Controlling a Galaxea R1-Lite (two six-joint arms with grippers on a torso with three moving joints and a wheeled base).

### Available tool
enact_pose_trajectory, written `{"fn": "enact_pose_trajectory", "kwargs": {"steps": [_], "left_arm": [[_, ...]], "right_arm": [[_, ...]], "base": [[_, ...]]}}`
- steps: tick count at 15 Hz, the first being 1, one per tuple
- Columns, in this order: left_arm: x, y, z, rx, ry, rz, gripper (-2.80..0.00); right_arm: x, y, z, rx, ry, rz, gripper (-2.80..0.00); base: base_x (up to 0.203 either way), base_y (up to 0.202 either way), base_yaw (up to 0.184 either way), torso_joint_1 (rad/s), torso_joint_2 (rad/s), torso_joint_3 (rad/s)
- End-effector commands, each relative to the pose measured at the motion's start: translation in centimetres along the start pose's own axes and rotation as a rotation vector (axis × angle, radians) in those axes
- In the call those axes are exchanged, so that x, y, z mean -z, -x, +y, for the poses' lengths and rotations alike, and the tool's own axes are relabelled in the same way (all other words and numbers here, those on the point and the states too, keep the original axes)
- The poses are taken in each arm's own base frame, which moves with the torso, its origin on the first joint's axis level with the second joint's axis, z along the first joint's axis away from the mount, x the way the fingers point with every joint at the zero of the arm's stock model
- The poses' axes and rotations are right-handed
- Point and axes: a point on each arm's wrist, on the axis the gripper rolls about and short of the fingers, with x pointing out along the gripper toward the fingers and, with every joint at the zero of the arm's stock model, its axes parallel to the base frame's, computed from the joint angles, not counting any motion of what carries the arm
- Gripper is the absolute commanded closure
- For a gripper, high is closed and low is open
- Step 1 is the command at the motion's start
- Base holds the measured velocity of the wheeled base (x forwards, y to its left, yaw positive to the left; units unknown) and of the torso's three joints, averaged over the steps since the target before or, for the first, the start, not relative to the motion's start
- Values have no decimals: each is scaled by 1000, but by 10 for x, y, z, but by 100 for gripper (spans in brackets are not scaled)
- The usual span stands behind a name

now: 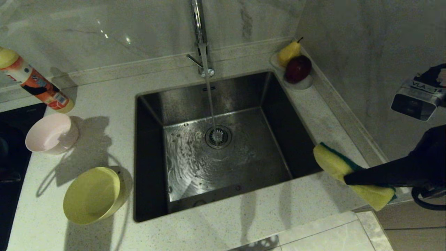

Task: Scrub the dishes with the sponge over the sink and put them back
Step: Wash the bowl

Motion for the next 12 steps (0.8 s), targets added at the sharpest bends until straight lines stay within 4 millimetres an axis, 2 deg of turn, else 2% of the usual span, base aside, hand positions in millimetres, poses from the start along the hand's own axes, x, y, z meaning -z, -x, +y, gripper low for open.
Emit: {"fn": "enact_pose_trajectory", "kwargs": {"steps": [1, 2, 3, 4, 8, 12], "left_arm": [[15, 4, 2, 30, -20, 32, 0], [18, 4, 2, 44, -23, 50, 0], [21, 4, 2, 53, -27, 60, -280], [25, 2, 2, 61, -36, 78, -280], [36, -13, 1, 60, -63, 151, -280], [44, -36, 3, 37, -52, 209, -280]], "right_arm": [[-5, 0, -12, 34, -49, -12, 0], [-5, 1, -17, 53, -74, -13, 0], [-4, 0, -22, 68, -98, -6, 0], [-3, -1, -26, 77, -112, -2, 0], [-5, 3, -21, 68, -92, -20, 0], [-5, 2, -22, 74, -101, -16, 0]], "base": [[0, 0, 0, 0, 0, 0], [0, 0, 0, 0, 0, 0], [0, 0, 0, 0, 0, 0], [0, 0, 0, 0, 0, 0], [0, 0, 0, 0, 0, 0], [0, 0, 0, 0, 0, 0]]}}
